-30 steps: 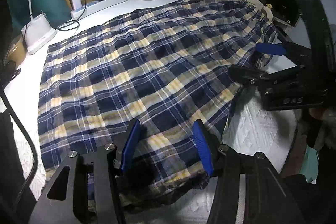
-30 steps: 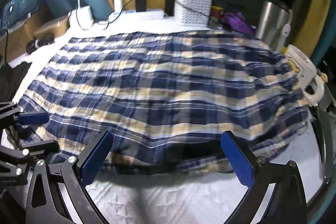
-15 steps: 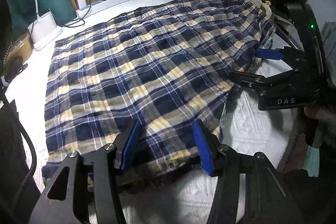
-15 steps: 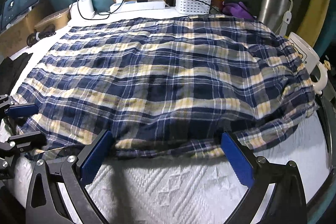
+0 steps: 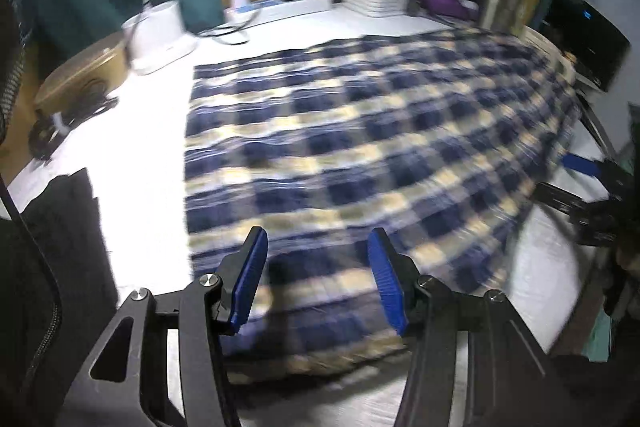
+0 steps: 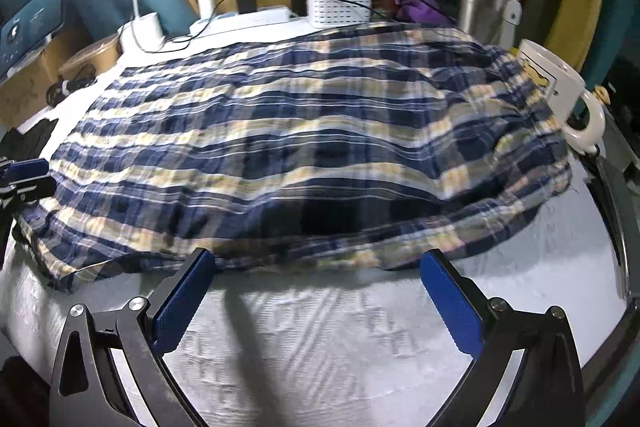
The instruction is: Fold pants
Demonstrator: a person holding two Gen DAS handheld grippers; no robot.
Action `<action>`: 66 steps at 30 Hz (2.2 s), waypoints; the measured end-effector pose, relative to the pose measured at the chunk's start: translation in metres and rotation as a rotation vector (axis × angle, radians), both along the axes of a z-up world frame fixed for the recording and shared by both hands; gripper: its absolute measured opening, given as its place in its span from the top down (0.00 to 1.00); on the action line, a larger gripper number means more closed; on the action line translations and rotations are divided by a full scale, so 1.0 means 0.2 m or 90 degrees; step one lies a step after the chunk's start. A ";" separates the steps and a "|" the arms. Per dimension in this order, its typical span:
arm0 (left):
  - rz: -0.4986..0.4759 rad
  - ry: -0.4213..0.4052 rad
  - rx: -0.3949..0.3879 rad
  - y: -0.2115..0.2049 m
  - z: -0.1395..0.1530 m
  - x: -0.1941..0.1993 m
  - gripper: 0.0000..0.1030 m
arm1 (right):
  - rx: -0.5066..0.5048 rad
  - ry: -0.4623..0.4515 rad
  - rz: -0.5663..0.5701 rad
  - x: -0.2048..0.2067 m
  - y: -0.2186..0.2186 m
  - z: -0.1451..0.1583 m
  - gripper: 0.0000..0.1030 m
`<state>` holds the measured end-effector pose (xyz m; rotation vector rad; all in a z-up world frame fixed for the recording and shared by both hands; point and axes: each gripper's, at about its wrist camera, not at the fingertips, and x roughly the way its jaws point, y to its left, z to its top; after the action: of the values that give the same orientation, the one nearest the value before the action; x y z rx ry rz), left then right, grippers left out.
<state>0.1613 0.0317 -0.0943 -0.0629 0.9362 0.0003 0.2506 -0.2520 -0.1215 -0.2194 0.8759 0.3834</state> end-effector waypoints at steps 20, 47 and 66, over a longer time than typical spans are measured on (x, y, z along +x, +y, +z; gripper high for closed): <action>0.080 0.007 0.027 0.25 -0.10 0.16 0.46 | 0.051 0.001 -0.114 0.28 -0.29 0.06 0.00; 0.107 -0.028 -0.013 0.31 0.04 0.27 0.53 | 0.219 0.045 -0.175 0.54 -0.48 0.05 0.00; 0.109 0.001 -0.008 0.34 -0.01 0.33 0.53 | 0.370 0.075 -0.197 0.75 -0.55 0.00 0.79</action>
<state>0.2272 0.1005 -0.0956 -0.1540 0.9304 0.1526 0.4003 -0.3619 -0.1221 0.4742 0.8619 0.3467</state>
